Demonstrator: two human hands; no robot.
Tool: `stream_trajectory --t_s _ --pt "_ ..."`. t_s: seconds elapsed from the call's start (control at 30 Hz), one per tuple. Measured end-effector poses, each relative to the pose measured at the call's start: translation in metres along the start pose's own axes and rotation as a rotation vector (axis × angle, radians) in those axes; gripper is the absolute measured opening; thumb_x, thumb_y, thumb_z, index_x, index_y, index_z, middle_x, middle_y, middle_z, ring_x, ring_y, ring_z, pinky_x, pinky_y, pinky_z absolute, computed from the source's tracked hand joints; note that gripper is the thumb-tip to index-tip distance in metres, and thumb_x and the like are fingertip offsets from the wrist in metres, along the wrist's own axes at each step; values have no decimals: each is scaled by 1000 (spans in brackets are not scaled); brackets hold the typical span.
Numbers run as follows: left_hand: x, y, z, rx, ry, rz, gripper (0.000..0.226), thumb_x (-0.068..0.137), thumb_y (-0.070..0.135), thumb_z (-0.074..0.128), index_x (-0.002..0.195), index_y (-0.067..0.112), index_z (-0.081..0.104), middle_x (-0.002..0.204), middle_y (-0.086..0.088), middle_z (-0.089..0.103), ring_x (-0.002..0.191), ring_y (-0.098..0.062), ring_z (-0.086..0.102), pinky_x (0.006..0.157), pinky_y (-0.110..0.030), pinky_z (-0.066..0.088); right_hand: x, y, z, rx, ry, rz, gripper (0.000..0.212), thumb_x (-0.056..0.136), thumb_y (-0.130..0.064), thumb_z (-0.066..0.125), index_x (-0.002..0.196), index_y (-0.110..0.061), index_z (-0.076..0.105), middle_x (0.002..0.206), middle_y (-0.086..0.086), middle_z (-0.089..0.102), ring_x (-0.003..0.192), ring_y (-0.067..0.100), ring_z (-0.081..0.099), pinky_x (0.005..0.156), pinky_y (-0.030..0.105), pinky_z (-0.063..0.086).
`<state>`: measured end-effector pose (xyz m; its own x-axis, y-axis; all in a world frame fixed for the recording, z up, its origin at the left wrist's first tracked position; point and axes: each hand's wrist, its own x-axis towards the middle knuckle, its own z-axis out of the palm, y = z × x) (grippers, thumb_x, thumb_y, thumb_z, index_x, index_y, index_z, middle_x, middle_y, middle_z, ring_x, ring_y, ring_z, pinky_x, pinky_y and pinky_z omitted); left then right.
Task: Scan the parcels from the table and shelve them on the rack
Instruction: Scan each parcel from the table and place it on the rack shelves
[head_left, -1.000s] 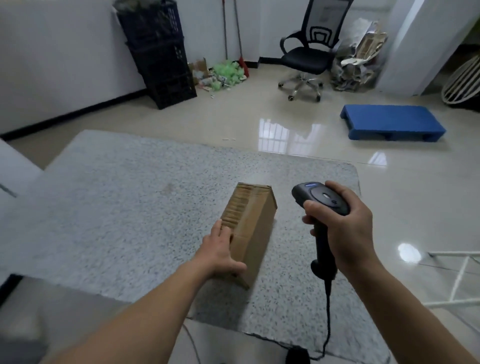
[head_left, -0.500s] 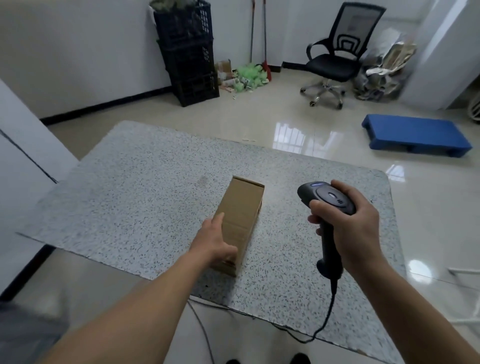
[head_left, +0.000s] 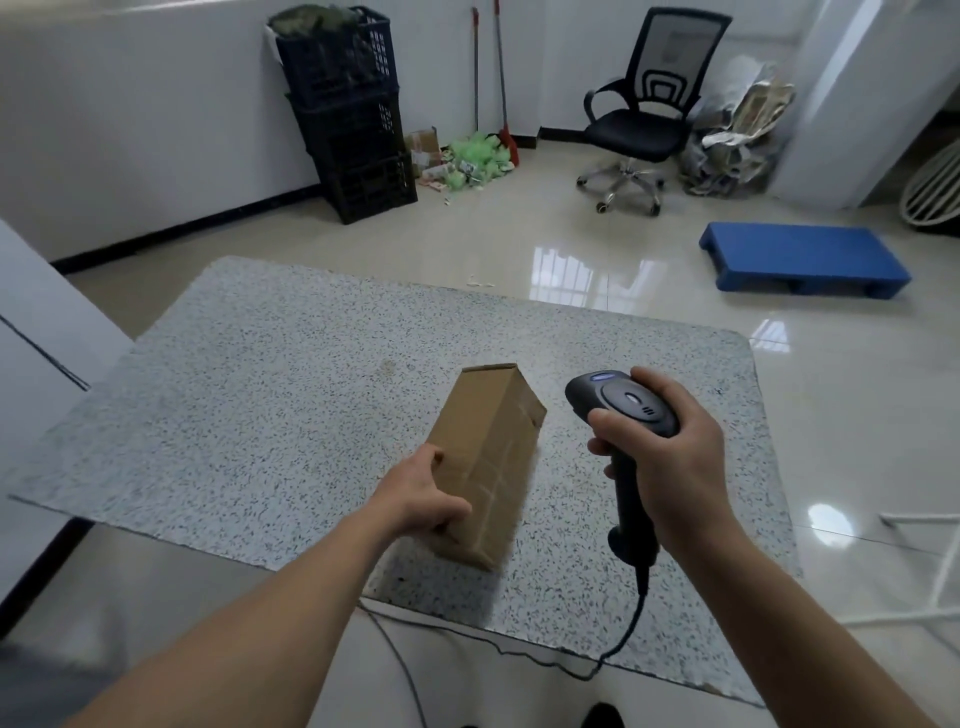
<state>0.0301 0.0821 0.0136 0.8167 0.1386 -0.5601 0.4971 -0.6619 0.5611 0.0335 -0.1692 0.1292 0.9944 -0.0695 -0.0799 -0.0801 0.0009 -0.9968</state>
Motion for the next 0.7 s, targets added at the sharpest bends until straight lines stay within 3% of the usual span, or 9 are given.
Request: stream_trajectory --t_s 0.07,0.13,0.2,0.27,0.37,0.47,0.6,0.7 --pt "-3 -7 -3 -168 -59 2 95 50 34 84 138 21 50 115 -2 65 96 -23 68 73 -43 64 -1 0 1 6 0 -7 73 62 -27 81 132 -19 61 107 10 72 81 34 74 56 24 53" --pt "-3 -13 -2 -231 -58 15 89 58 24 81 141 17 50 114 -1 65 97 -23 68 79 -44 63 -2 1 2 1 -1 0 74 61 -27 81 132 -19 61 106 10 72 80 34 74 57 26 54" --pt "-1 -17 -3 -176 27 49 76 70 12 73 142 18 49 110 5 64 97 -20 65 86 -42 60 -4 2 2 -6 0 7 72 62 -27 81 132 -21 61 104 9 73 77 33 74 57 28 54" --pt "2 -19 -4 13 138 83 78 78 10 67 150 20 39 117 2 62 101 -21 62 89 -39 55 -6 3 2 -7 2 12 68 63 -27 80 128 -24 62 103 9 73 75 32 74 57 28 54" --pt "7 -17 -2 300 138 56 90 78 40 75 154 23 31 147 -8 42 127 -26 49 100 -46 51 -10 5 5 -7 1 21 65 64 -26 81 126 -26 63 102 7 74 76 32 75 56 28 54" --pt "9 -11 5 453 80 -33 104 65 74 76 148 26 36 159 -11 21 141 -35 36 105 -54 47 -12 7 7 -6 5 29 64 69 -19 84 129 -23 62 103 9 74 76 33 75 56 28 54" --pt "10 -4 16 498 109 -97 115 63 74 79 148 19 25 162 -19 14 141 -39 35 106 -54 46 -15 9 10 -8 20 25 64 63 -26 81 125 -27 62 102 8 74 76 33 74 56 28 53" --pt "11 -2 18 506 129 -118 101 68 60 81 143 21 25 154 -20 25 133 -38 41 102 -53 48 -18 10 11 -16 25 31 68 63 -27 81 128 -25 62 102 7 74 75 30 75 57 29 53"
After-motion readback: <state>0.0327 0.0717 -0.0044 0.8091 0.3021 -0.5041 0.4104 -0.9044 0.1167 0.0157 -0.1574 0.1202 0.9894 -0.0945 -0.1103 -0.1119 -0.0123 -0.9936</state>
